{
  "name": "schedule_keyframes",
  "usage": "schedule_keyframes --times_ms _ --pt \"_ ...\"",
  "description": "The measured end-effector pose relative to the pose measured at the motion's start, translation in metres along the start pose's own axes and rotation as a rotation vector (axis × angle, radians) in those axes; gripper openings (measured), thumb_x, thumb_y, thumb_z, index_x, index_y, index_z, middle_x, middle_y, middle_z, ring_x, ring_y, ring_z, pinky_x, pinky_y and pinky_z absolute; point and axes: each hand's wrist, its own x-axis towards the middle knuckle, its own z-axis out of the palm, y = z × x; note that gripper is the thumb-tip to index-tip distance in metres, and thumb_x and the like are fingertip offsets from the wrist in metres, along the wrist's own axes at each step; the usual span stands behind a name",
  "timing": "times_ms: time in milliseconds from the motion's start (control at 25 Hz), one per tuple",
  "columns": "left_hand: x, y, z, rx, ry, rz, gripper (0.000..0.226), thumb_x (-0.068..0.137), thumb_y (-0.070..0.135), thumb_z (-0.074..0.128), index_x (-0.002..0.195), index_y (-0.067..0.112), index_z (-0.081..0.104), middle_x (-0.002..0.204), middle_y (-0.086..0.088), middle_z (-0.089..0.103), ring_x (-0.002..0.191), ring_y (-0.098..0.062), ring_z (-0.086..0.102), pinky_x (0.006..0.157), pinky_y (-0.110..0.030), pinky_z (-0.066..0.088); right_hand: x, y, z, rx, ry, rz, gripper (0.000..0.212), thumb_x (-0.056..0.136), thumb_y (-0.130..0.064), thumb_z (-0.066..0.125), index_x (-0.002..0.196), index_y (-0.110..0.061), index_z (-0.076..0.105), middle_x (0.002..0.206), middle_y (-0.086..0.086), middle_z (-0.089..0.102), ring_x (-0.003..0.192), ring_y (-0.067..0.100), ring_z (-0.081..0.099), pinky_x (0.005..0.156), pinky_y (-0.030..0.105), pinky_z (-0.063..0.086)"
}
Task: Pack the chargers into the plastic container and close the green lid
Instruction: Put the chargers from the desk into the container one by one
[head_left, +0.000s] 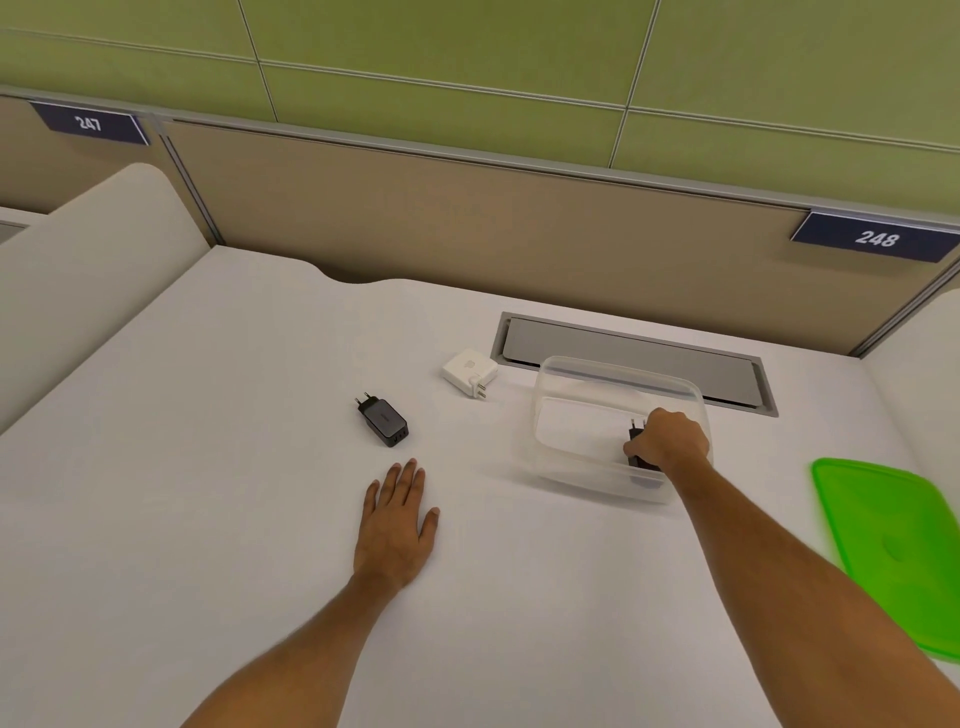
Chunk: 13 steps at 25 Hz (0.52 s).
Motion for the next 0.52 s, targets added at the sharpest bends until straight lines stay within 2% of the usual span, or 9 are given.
schedule_keyframes --times_ms 360,520 --pt "-0.0007 0.002 -0.001 -0.005 -0.002 -0.005 0.066 0.09 0.048 0.017 0.148 0.017 0.02 0.158 0.001 0.015 0.145 -0.016 0.007 0.118 -0.037 0.0 -0.0066 0.0034 -0.0005 -0.072 -0.036 0.02 0.024 0.073 -0.021 0.069 0.093 -0.01 0.06 0.075 0.003 0.057 0.073 0.024 0.058 0.063 0.028 0.046" --pt "-0.0003 0.0012 -0.0007 0.002 0.001 -0.001 0.068 0.089 0.049 0.013 0.148 0.016 0.02 0.158 0.001 0.015 0.145 -0.017 0.008 0.118 -0.037 0.0 -0.0073 0.0003 -0.0038 -0.138 -0.012 0.021 0.027 0.073 -0.021 0.072 0.097 -0.01 0.063 0.078 0.004 0.059 0.072 0.023 0.057 0.061 0.028 0.045"
